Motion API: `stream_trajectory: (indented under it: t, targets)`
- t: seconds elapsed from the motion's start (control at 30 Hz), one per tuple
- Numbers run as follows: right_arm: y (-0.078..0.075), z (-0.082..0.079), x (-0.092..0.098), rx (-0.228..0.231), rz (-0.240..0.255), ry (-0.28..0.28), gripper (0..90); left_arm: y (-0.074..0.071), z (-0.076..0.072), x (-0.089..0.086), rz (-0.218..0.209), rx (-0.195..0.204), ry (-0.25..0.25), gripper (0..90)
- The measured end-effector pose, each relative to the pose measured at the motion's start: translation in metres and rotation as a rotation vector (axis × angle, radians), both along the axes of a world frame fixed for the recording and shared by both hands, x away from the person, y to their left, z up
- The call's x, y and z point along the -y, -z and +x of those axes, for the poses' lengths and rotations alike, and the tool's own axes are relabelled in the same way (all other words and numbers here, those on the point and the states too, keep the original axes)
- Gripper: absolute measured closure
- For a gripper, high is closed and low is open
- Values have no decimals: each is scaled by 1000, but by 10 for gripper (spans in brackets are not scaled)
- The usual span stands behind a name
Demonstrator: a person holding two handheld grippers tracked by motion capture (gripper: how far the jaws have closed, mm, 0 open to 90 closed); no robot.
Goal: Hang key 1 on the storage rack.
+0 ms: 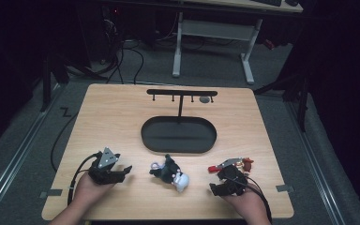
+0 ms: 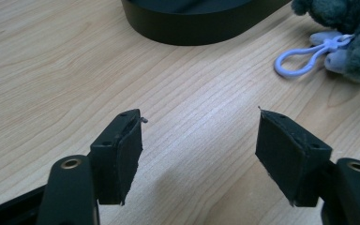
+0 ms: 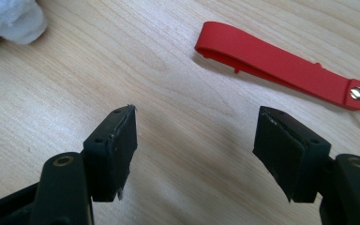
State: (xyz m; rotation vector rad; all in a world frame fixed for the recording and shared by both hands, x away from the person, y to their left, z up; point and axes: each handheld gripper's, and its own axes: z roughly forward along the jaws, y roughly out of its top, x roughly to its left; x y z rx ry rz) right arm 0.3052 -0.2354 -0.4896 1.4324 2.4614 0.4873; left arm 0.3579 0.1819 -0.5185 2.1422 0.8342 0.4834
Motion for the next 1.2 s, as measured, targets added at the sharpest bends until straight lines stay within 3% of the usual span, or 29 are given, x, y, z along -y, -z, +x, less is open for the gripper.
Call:
stream_trajectory:
  t: [0.27,0.37,0.5,0.67,0.9,1.2]
  targets:
    - [-30,0,10,-20,-21,54,293,0,-8,-3,14,13,20,301]
    - [-33,-1,18,-32,-42,75,293,-3,-10,-2,11,23,23,299]
    - [-36,-4,29,-42,-55,100,295,-6,-10,-4,-4,40,17,301]
    - [-36,-1,52,-43,-76,133,320,-3,-6,-3,0,30,16,303]
    - [-28,9,73,-82,-55,198,471,-2,-8,-4,15,34,17,310]
    - [-24,26,81,-77,-78,235,600,-1,-9,-2,25,33,16,322]
